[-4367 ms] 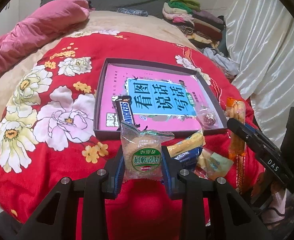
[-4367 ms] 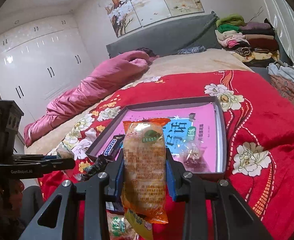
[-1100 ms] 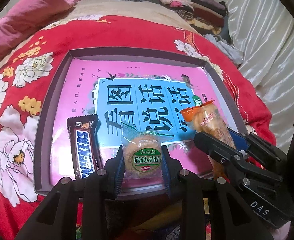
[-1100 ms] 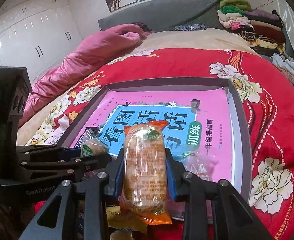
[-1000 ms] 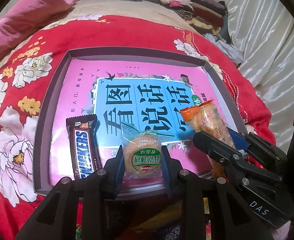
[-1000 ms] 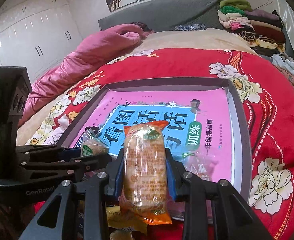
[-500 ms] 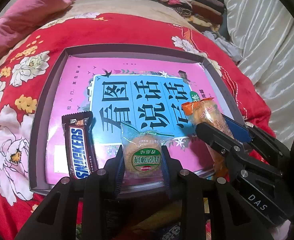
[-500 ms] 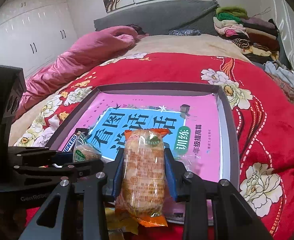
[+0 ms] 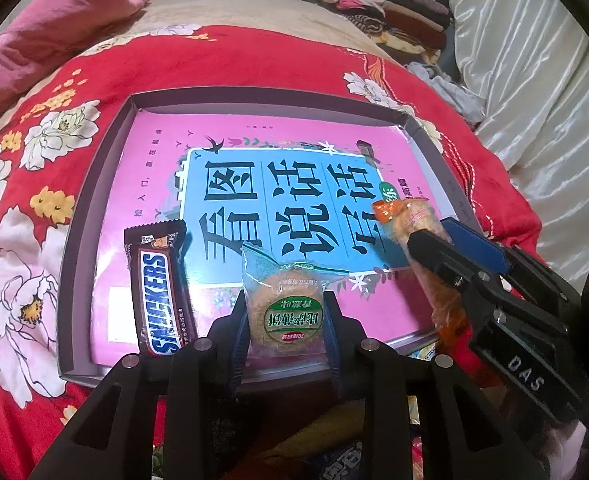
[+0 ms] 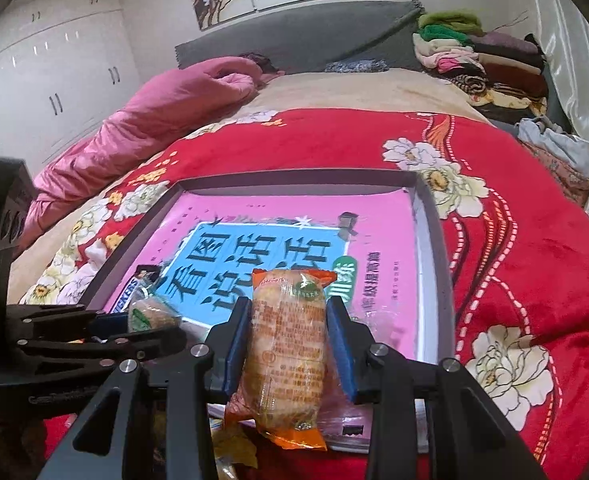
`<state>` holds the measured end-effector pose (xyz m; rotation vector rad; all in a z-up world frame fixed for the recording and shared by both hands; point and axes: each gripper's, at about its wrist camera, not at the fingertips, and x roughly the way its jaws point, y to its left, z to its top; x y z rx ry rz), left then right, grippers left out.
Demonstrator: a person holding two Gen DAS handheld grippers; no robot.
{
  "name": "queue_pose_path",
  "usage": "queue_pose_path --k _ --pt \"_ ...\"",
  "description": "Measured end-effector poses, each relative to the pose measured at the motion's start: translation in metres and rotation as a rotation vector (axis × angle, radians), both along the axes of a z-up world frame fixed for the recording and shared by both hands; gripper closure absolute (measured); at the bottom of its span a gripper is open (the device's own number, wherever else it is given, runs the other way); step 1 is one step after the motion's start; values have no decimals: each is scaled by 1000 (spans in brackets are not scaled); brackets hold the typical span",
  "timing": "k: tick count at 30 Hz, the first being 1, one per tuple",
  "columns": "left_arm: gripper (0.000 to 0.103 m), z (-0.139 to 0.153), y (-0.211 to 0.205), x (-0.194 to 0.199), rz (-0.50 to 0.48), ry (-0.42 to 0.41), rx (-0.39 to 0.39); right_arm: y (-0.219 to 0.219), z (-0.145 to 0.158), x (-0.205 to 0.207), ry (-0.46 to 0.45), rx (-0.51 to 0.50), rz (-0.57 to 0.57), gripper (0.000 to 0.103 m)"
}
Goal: Organize snacks
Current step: 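Lower the bread bag into the tray and open the right tool while the left tool releases the biscuit pack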
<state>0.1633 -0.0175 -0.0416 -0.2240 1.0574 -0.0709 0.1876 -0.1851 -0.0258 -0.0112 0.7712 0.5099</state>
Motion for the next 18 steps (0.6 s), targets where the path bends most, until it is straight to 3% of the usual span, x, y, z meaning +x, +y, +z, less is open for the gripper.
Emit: queue_pose_path --k 14,18 --pt "65 8 2 -2 5 -20 -7 -8 8 0 -3 61 -3 58" --pt "59 12 3 -4 7 -28 -14 -11 13 -1 -18 85 -3 54"
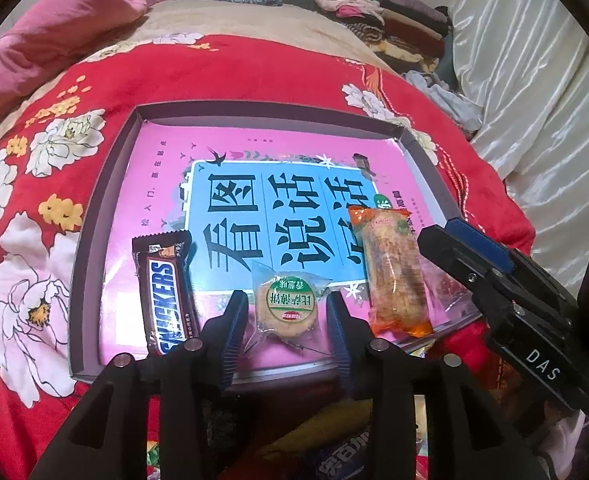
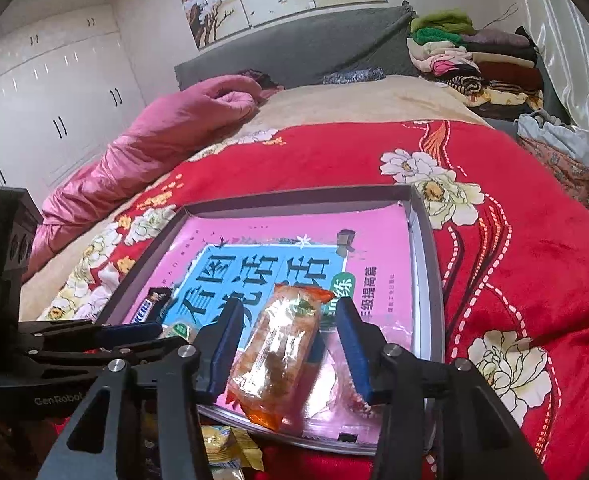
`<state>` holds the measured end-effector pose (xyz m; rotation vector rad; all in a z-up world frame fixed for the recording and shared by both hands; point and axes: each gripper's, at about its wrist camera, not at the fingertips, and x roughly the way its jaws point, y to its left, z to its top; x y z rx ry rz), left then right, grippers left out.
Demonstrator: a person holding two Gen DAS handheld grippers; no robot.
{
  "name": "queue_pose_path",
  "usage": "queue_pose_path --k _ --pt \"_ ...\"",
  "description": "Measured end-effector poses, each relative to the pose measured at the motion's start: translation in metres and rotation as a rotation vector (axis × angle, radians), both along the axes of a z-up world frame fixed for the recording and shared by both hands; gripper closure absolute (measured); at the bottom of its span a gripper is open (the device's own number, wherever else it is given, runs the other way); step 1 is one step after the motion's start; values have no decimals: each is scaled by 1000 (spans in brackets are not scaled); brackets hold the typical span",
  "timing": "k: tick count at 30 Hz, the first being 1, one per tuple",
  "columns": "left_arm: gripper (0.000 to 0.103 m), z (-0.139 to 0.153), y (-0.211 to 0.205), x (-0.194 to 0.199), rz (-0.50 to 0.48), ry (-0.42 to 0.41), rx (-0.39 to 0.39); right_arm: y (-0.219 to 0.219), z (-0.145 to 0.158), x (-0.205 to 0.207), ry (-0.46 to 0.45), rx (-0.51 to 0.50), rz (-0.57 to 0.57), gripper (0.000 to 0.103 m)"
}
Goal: Organize snacks
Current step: 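Lower the bread bag into the tray and open the right tool while the left tool releases the biscuit pack, then move both tools back to the snack pile beside the tray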
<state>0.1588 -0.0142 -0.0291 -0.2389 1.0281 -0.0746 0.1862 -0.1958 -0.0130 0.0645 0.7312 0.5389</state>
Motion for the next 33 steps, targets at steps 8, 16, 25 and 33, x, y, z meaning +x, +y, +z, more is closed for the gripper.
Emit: queue_pose_path --k 8,16,25,33 --pt "43 12 2 -7 6 -32 -4 -2 10 -6 -44 27 15 51" --pt "30 19 5 -15 6 -56 -8 -2 26 -19 -119 68 54 40" --pt "26 22 10 -23 23 -67 -19 -2 29 -23 -135 58 58 36" --pt "26 29 24 -35 54 -76 -46 -7 32 -27 -141 70 59 33"
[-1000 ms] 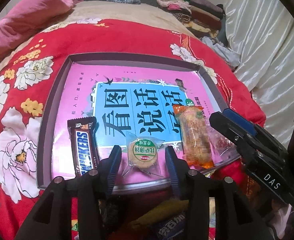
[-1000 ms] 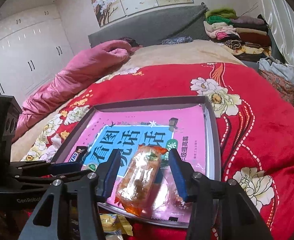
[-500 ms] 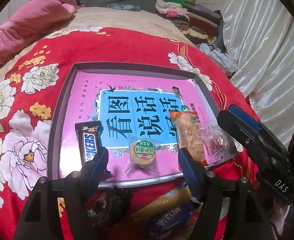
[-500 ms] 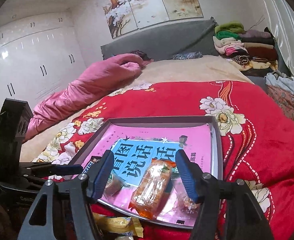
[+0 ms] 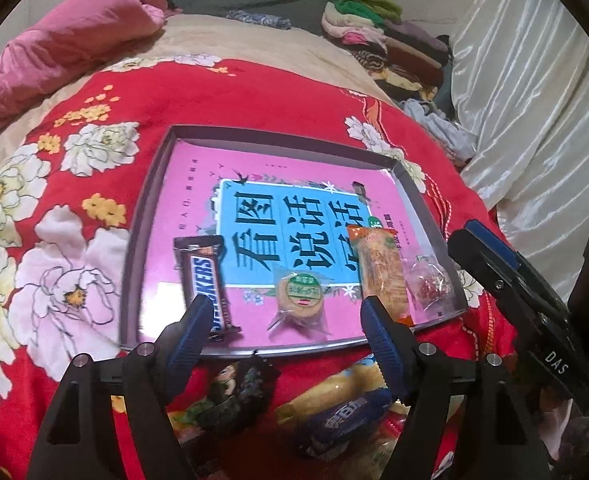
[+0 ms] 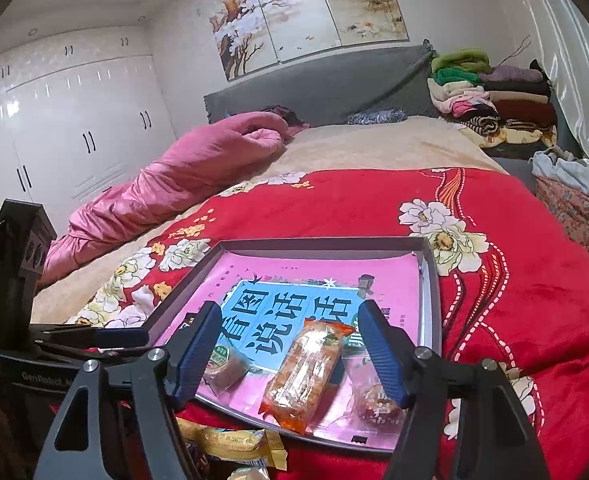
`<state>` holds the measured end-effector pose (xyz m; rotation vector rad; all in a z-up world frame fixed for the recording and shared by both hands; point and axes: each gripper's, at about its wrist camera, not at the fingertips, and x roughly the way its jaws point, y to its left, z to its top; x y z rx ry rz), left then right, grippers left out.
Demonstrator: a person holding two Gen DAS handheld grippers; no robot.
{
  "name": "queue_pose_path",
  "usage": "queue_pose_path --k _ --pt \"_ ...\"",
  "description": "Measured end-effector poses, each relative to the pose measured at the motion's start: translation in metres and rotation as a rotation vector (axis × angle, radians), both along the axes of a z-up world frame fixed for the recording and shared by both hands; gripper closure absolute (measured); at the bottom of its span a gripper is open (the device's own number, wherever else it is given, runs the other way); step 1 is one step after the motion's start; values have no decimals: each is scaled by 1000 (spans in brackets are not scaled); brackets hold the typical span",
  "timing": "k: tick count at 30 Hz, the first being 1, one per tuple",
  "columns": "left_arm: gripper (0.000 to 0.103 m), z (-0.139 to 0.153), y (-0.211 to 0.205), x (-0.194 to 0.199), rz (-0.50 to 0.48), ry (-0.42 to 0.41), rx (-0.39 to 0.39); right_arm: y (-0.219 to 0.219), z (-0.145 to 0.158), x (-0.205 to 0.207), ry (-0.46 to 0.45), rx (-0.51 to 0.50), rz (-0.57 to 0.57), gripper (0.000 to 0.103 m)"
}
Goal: Organize snacks
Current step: 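Move both tools back to the snack pile beside the tray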
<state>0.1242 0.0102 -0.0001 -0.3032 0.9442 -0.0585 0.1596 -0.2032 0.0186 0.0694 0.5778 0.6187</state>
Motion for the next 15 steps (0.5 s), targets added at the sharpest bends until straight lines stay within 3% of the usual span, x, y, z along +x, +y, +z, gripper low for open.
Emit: queue_pose_path --k 15 --pt "26 13 32 -25 46 -22 8 -8 3 -15 -19 0 -5 32"
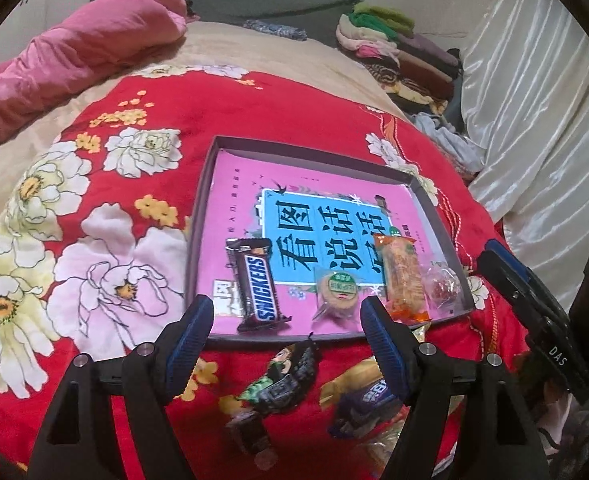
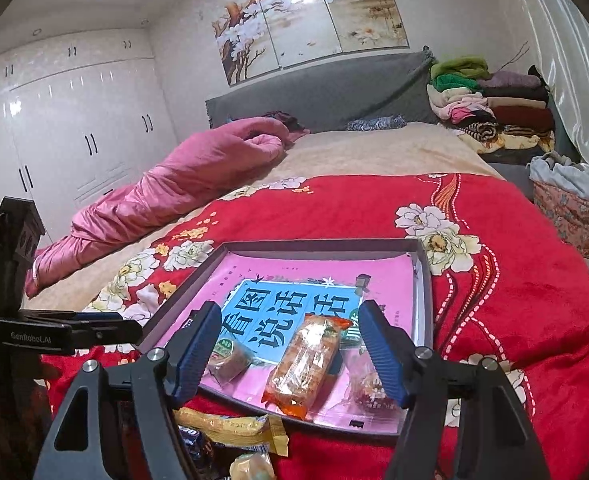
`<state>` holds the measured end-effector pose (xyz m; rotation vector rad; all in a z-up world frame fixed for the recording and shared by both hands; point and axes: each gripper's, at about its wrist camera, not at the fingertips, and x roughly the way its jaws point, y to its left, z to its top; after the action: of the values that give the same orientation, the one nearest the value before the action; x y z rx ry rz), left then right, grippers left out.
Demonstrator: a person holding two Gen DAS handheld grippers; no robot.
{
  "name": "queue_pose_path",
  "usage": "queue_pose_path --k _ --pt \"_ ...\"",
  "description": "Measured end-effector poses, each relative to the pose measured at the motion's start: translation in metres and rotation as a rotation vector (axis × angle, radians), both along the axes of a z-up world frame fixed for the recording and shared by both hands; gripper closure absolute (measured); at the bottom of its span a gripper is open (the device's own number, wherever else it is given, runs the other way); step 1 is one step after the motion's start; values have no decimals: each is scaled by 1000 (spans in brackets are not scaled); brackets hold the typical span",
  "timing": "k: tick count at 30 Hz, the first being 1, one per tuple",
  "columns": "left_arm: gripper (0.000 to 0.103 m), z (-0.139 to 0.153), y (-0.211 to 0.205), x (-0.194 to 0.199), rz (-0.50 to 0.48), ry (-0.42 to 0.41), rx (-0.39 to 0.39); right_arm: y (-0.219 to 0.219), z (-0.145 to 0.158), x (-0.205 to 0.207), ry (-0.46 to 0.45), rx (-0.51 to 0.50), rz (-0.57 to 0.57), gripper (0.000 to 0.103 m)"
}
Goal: Organize snacks
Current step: 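Move both tools back to the snack pile beside the tray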
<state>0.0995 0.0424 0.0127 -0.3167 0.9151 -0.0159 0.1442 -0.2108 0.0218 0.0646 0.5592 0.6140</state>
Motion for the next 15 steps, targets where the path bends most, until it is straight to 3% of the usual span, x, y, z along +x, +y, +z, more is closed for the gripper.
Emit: queue_pose_path --k 15 --pt "26 -3 7 -18 -5 8 47 -5 -3 -18 37 -16 -5 32"
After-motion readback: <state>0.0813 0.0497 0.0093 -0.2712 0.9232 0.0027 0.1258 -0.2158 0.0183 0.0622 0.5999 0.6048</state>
